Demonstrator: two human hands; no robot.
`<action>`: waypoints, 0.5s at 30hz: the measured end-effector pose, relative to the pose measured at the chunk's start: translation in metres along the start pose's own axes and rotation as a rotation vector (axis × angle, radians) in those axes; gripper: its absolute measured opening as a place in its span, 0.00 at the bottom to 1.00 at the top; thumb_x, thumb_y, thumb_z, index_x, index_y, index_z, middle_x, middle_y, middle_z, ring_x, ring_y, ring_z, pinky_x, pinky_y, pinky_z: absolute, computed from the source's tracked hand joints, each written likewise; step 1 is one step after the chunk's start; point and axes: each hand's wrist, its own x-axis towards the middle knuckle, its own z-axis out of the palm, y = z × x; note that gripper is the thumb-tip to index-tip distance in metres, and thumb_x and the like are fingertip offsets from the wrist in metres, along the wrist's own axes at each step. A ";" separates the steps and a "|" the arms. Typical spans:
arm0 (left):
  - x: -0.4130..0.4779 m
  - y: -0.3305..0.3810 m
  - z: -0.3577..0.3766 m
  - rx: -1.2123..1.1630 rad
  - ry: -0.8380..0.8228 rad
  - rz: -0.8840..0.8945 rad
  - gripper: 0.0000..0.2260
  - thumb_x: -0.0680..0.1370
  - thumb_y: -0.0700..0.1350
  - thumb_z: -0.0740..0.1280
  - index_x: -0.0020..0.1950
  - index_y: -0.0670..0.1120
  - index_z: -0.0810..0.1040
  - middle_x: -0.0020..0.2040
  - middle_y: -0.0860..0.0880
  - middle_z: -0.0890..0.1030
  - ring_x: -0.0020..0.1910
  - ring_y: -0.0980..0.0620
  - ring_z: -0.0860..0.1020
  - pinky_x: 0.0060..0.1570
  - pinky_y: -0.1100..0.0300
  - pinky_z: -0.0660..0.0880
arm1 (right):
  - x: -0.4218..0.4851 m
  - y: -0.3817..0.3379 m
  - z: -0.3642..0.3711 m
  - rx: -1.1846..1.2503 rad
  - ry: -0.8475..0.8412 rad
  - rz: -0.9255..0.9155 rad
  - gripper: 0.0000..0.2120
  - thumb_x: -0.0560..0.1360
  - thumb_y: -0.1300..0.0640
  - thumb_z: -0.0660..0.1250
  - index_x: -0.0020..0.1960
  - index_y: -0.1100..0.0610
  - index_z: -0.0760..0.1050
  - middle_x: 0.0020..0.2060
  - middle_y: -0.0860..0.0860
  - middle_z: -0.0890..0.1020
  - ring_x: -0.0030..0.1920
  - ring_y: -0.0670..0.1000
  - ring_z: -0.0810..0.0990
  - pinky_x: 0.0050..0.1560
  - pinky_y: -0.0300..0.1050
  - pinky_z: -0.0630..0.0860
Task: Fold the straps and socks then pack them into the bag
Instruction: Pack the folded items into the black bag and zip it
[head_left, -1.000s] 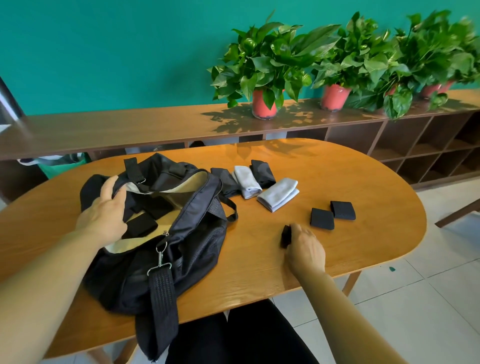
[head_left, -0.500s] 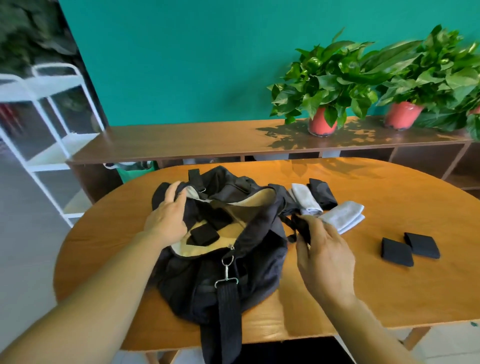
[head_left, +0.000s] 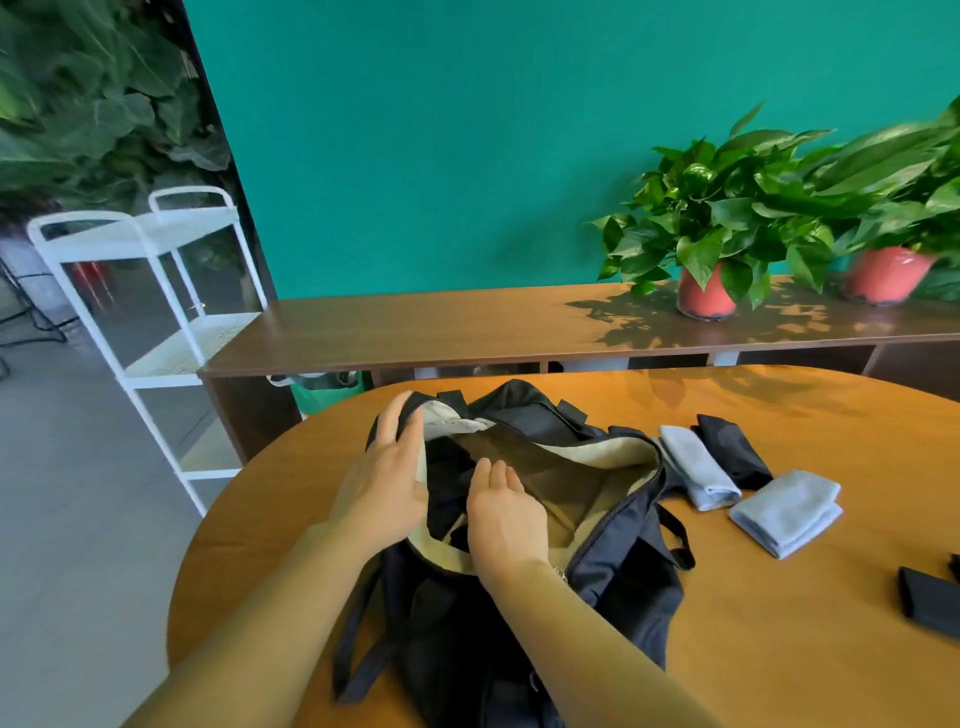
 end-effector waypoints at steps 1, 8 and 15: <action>0.000 0.000 -0.001 0.004 -0.001 0.001 0.38 0.76 0.38 0.66 0.78 0.50 0.46 0.76 0.59 0.37 0.31 0.54 0.71 0.26 0.67 0.62 | 0.008 -0.002 0.003 -0.024 -0.030 -0.010 0.29 0.73 0.63 0.66 0.71 0.68 0.60 0.65 0.63 0.71 0.69 0.58 0.68 0.51 0.47 0.77; -0.001 -0.004 0.000 0.008 -0.021 0.018 0.39 0.75 0.37 0.65 0.78 0.51 0.45 0.75 0.60 0.35 0.29 0.55 0.70 0.26 0.67 0.62 | 0.038 0.001 0.015 -0.060 -0.127 -0.065 0.25 0.81 0.63 0.53 0.75 0.65 0.51 0.75 0.64 0.52 0.76 0.61 0.50 0.69 0.51 0.63; -0.002 -0.004 0.005 0.007 -0.049 0.016 0.39 0.76 0.37 0.65 0.78 0.51 0.44 0.75 0.60 0.33 0.30 0.56 0.70 0.26 0.66 0.63 | 0.036 0.007 0.033 0.000 -0.319 0.021 0.31 0.80 0.61 0.56 0.78 0.56 0.45 0.75 0.63 0.49 0.73 0.62 0.57 0.69 0.54 0.61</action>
